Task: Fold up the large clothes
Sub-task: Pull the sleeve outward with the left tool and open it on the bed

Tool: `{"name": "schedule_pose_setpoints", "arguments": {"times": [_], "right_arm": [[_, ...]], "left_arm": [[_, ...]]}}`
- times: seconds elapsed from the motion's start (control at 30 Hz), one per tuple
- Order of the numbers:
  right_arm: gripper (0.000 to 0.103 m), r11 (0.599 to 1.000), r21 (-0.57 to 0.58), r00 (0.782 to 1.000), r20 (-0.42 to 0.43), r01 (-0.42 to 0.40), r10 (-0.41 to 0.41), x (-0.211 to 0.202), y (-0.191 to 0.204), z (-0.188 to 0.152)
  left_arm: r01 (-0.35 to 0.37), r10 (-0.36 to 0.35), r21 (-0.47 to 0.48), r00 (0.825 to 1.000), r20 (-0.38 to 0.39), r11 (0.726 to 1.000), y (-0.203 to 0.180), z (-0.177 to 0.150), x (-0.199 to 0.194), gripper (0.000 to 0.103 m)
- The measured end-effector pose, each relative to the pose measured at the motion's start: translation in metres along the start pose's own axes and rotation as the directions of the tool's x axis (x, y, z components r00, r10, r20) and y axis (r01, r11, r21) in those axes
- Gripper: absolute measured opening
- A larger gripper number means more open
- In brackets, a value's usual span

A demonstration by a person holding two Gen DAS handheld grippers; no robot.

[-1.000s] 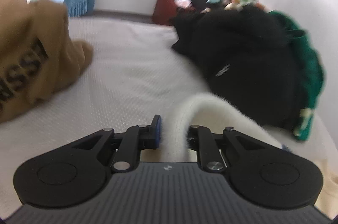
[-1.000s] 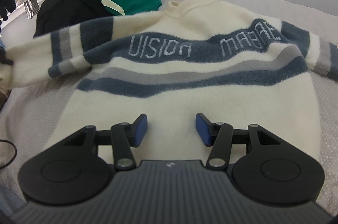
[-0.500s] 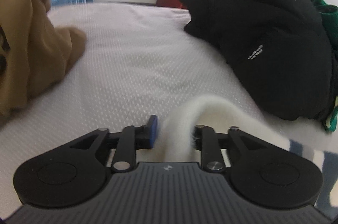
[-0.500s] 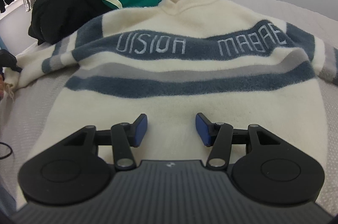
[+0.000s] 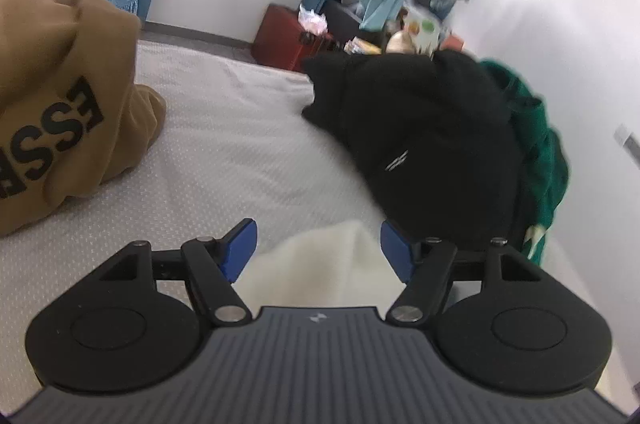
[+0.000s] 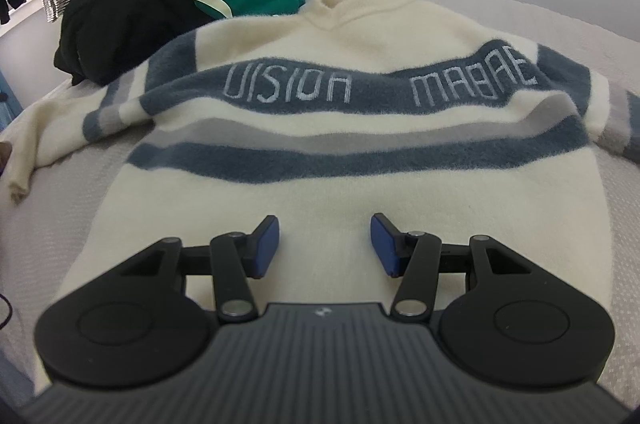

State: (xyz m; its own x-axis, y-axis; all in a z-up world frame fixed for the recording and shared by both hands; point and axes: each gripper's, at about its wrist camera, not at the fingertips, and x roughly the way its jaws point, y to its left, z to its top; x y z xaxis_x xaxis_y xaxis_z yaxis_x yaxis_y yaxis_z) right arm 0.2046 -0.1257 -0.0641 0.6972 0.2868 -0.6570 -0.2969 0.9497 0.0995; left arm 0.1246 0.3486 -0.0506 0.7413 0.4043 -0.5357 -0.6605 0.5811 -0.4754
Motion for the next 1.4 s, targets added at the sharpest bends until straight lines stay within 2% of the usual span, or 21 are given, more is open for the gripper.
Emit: {"name": "schedule_pose_setpoints", "arguments": {"times": [0.07,0.17,0.23,0.3,0.33,0.4,0.47,0.53,0.63,0.67,0.7,0.73,0.8,0.9,1.0,1.13,1.23,1.27,1.4], "right_arm": [[0.053,1.000,0.002,1.000,0.002,0.000,0.000,-0.002,0.000,-0.001],[0.053,1.000,0.006,1.000,0.002,-0.003,0.003,-0.004,-0.001,-0.001],[0.053,1.000,0.009,1.000,0.002,-0.004,0.004,-0.004,-0.002,-0.001],[0.053,1.000,0.011,1.000,0.001,-0.005,0.005,-0.004,-0.002,-0.001],[0.053,1.000,0.009,1.000,0.000,-0.005,0.005,-0.003,-0.002,-0.001],[0.053,1.000,0.005,1.000,0.000,-0.004,0.004,-0.004,-0.002,-0.001],[0.053,1.000,0.003,1.000,0.000,-0.003,0.003,-0.004,-0.001,-0.002],[0.053,1.000,0.002,1.000,0.000,-0.002,0.002,-0.004,-0.001,-0.002],[0.053,1.000,0.002,1.000,-0.002,0.000,0.000,-0.004,0.000,-0.002],[0.053,1.000,0.003,1.000,-0.002,0.000,0.000,-0.004,0.000,-0.002],[0.053,1.000,0.004,1.000,-0.003,0.001,-0.001,-0.004,0.000,-0.002],[0.053,1.000,0.008,1.000,-0.004,-0.001,0.001,-0.004,0.000,-0.001],[0.053,1.000,0.020,1.000,-0.005,-0.008,0.008,-0.005,-0.001,-0.002],[0.053,1.000,0.025,1.000,-0.006,-0.012,0.013,-0.006,-0.002,-0.002],[0.053,1.000,0.025,1.000,-0.008,-0.015,0.015,-0.005,-0.003,-0.002],[0.053,1.000,0.028,1.000,-0.014,-0.012,0.013,-0.001,-0.003,-0.001],[0.053,1.000,0.020,1.000,-0.014,-0.011,0.011,-0.001,-0.002,-0.002],[0.053,1.000,0.016,1.000,-0.014,-0.010,0.010,0.000,-0.002,-0.002],[0.053,1.000,0.018,1.000,-0.015,-0.010,0.010,0.001,-0.003,-0.002]], "left_arm": [[0.002,-0.001,-0.019,1.000,0.008,1.000,0.000,-0.002,-0.007,0.073],[-0.003,0.004,0.012,0.998,-0.058,1.000,-0.002,-0.010,-0.006,0.073],[-0.026,0.031,0.053,0.994,-0.105,0.998,-0.003,-0.019,-0.006,0.073],[-0.043,0.063,0.141,0.987,-0.145,0.989,-0.005,-0.029,-0.008,0.073],[-0.055,0.088,0.197,0.983,-0.163,0.979,-0.008,-0.034,-0.006,0.073],[-0.094,0.166,0.331,0.967,-0.195,0.939,-0.016,-0.046,0.002,0.073],[-0.116,0.220,0.404,0.950,-0.221,0.907,-0.022,-0.057,0.012,0.073],[-0.143,0.287,0.463,0.922,-0.259,0.875,-0.026,-0.067,0.027,0.072],[-0.194,0.357,0.517,0.903,-0.238,0.834,-0.026,-0.076,0.040,0.046],[-0.206,0.360,0.503,0.904,-0.231,0.839,-0.023,-0.073,0.042,0.033],[-0.218,0.352,0.474,0.911,-0.215,0.853,-0.020,-0.067,0.042,0.025],[-0.230,0.343,0.445,0.919,-0.192,0.865,-0.017,-0.061,0.042,0.024],[-0.240,0.301,0.369,0.946,-0.116,0.898,-0.010,-0.042,0.039,0.022],[-0.305,0.314,0.245,0.949,-0.001,0.920,-0.001,-0.017,0.041,0.022],[-0.357,0.353,0.207,0.934,0.057,0.911,0.000,-0.007,0.057,0.021],[-0.432,0.420,0.212,0.902,0.104,0.876,0.008,-0.003,0.085,0.021],[-0.538,0.507,0.245,0.843,0.181,0.807,0.015,0.001,0.101,0.021],[-0.554,0.523,0.249,0.832,0.182,0.794,0.019,0.001,0.108,0.021],[-0.555,0.542,0.246,0.831,0.125,0.795,0.041,0.000,0.126,0.022]]}}
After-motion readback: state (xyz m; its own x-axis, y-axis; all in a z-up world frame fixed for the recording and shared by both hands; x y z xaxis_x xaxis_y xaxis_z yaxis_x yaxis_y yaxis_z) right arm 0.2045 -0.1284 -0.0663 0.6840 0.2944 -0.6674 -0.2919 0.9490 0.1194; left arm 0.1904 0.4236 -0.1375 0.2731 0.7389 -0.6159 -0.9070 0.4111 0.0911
